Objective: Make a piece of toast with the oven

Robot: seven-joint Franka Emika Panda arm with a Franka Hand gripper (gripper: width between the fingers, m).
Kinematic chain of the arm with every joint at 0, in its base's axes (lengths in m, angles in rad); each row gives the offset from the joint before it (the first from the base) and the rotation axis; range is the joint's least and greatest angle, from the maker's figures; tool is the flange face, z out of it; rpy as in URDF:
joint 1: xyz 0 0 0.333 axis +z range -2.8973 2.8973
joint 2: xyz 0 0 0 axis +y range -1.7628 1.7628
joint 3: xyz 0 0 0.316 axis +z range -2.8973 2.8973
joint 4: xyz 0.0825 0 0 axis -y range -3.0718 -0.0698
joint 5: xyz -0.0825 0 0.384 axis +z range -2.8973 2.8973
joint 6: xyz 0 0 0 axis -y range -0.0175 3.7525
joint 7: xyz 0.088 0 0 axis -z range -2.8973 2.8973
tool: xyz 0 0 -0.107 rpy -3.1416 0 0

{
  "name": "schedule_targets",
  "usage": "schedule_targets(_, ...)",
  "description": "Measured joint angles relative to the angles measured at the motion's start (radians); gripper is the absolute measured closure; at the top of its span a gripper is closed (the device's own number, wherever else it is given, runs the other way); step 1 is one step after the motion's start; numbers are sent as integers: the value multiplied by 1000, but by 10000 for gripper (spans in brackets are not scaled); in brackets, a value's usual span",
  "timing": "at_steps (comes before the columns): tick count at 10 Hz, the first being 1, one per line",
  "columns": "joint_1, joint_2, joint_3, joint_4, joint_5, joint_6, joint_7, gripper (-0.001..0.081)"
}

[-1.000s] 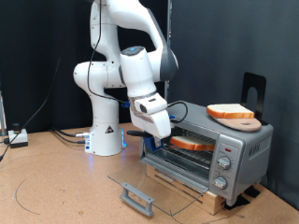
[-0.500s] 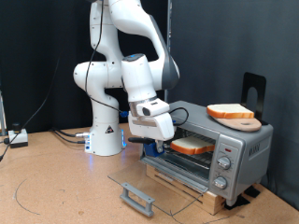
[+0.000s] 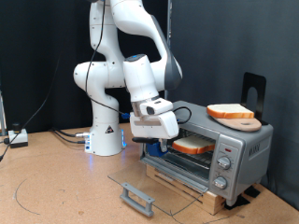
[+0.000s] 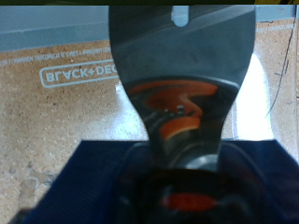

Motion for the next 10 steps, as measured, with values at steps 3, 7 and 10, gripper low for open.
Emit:
schedule_targets(3, -73, 3, 33, 12, -142, -24, 261, 410)
schedule_targets(7, -178, 58, 4, 125, -232, -88, 313, 410)
schedule_targets(10, -218, 99, -45, 236, -231, -242, 312, 410)
